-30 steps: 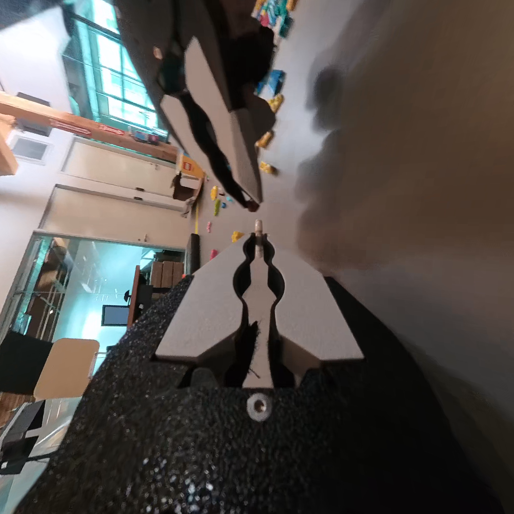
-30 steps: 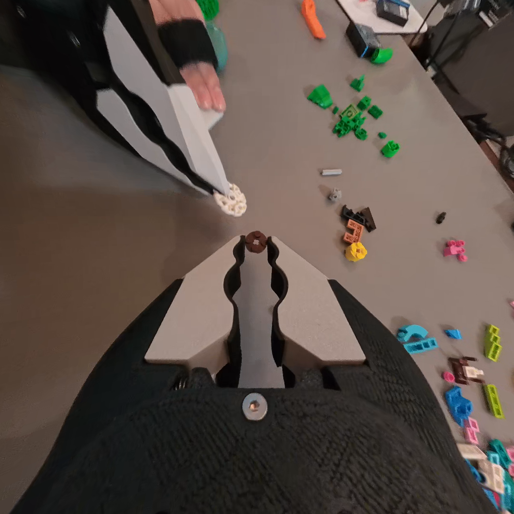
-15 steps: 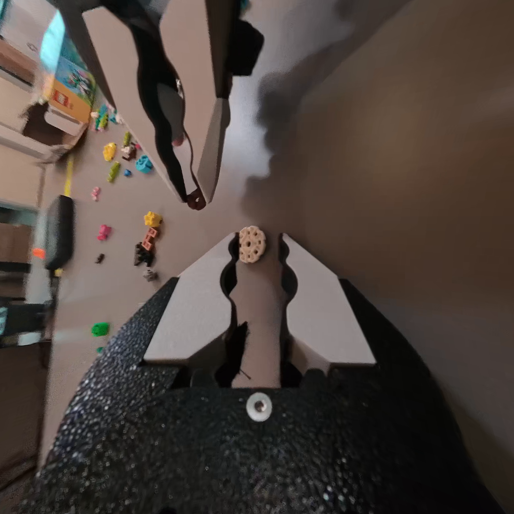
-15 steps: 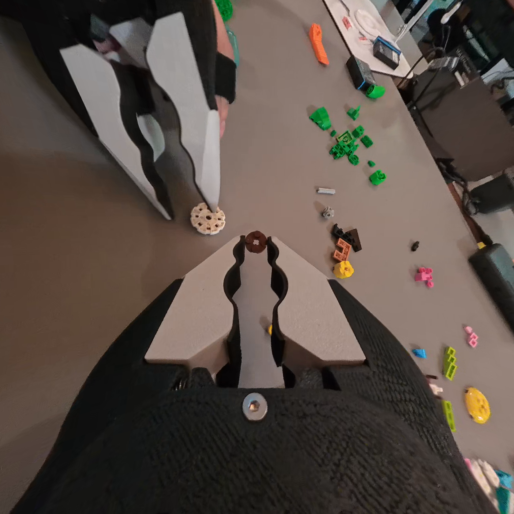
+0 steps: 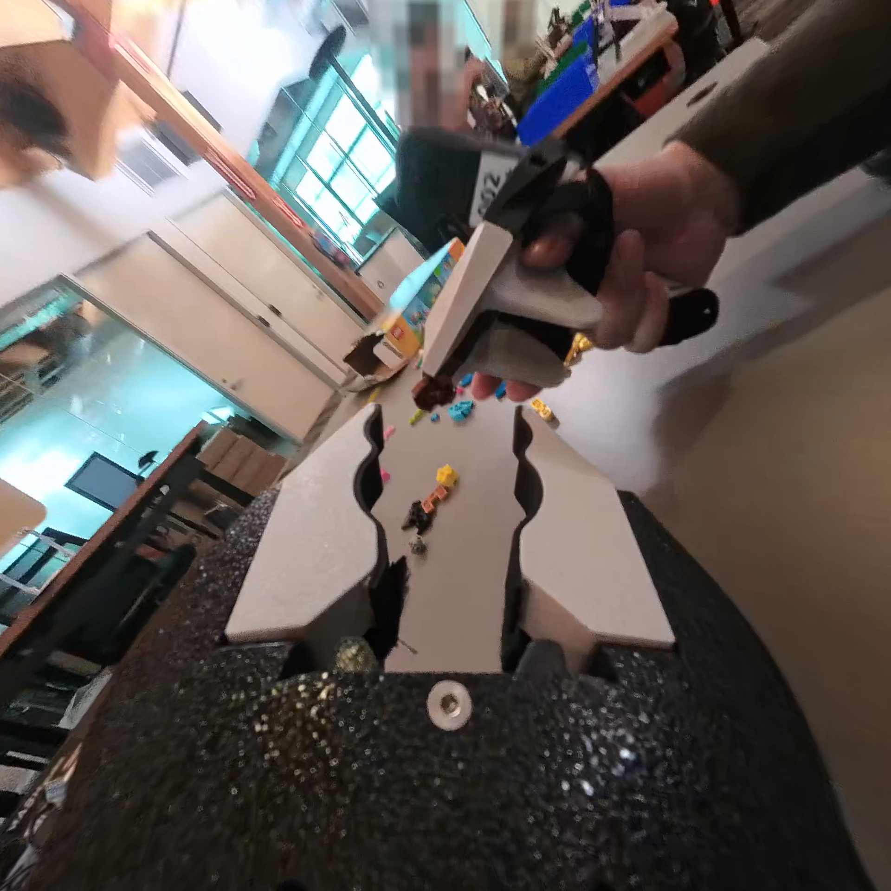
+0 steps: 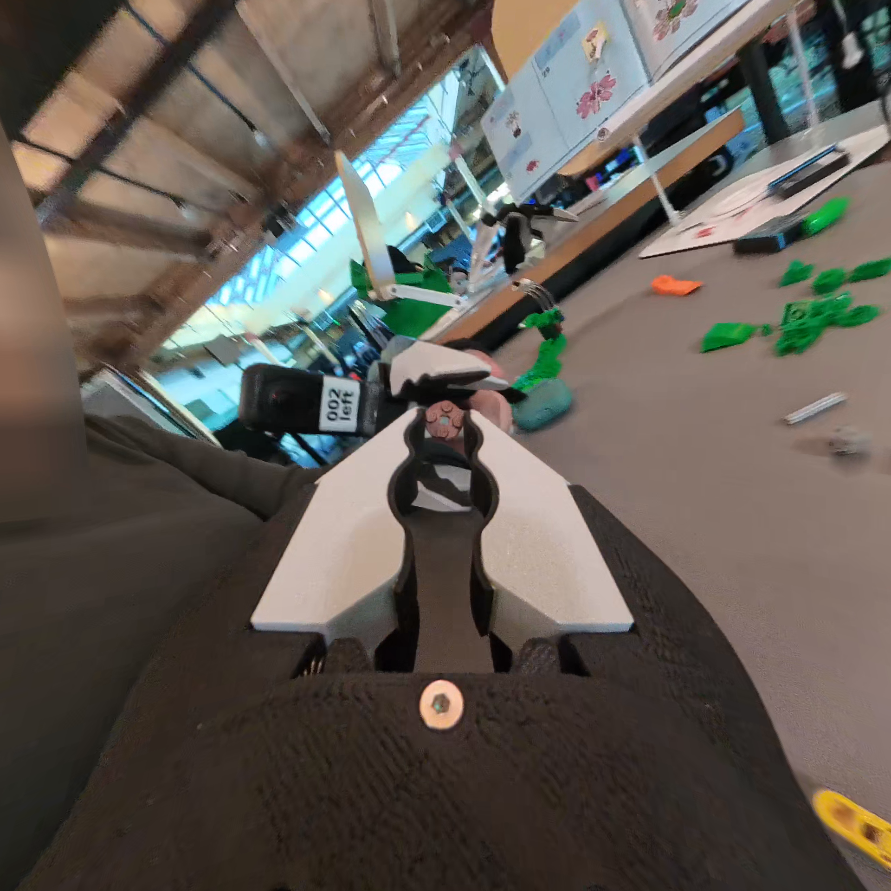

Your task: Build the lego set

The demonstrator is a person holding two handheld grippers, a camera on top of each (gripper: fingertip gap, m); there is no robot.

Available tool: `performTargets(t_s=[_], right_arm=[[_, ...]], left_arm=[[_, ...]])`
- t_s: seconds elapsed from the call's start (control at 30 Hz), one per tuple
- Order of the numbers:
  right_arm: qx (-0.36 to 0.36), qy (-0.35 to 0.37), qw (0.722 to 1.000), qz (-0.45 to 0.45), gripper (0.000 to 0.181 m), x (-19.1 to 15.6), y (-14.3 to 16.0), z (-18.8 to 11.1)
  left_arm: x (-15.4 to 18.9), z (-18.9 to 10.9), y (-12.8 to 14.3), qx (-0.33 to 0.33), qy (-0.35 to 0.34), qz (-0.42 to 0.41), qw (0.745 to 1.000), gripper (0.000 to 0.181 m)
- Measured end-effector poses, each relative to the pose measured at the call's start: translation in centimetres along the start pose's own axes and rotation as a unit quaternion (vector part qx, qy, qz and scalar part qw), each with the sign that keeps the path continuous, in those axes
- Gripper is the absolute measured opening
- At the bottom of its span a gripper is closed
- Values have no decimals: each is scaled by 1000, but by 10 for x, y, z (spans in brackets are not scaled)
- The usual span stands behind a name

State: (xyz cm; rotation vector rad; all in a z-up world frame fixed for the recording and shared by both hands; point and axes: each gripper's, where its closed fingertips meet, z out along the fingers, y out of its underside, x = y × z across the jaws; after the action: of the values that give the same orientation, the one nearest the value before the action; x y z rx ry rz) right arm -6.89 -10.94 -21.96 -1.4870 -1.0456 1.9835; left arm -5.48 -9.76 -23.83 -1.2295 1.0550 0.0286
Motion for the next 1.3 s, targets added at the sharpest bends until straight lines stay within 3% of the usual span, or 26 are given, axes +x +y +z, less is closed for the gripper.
performTargets(t_s=[0.2, 0.5, 0.57, 0.73, 0.87, 0.97, 1.07, 1.17, 1.3], right_arm=[[28, -70, 992, 97, 14, -12, -5, 0], [51, -111, 976, 180, 14, -14, -10, -1], [51, -112, 975, 183, 15, -14, -9, 0], [58, -79, 982, 160, 23, -6, -11, -1], [59, 33, 997, 39, 31, 14, -23, -14], [27, 128, 986, -102, 29, 28, -25, -24], [-40, 190, 951, -241, 27, 39, -8, -27], [-155, 194, 905, -346, 28, 42, 23, -27], [-292, 180, 870, -353, 40, 54, 66, -32]], left_arm=[[-4, -5, -17, 46, -18, -14, 999, 22], [-14, -9, -30, 66, -61, -8, 996, 23], [-14, -8, -32, 71, -65, -13, 995, 14], [-16, -5, -26, 39, -62, -21, 997, 13], [-9, -1, -4, -48, 7, -76, 996, 13], [15, -2, 28, -176, 119, -178, 961, 13], [41, -7, 53, -284, 205, -246, 904, 13], [52, -6, 66, -350, 240, -242, 873, 13], [62, -8, 70, -404, 281, -223, 842, 13]])
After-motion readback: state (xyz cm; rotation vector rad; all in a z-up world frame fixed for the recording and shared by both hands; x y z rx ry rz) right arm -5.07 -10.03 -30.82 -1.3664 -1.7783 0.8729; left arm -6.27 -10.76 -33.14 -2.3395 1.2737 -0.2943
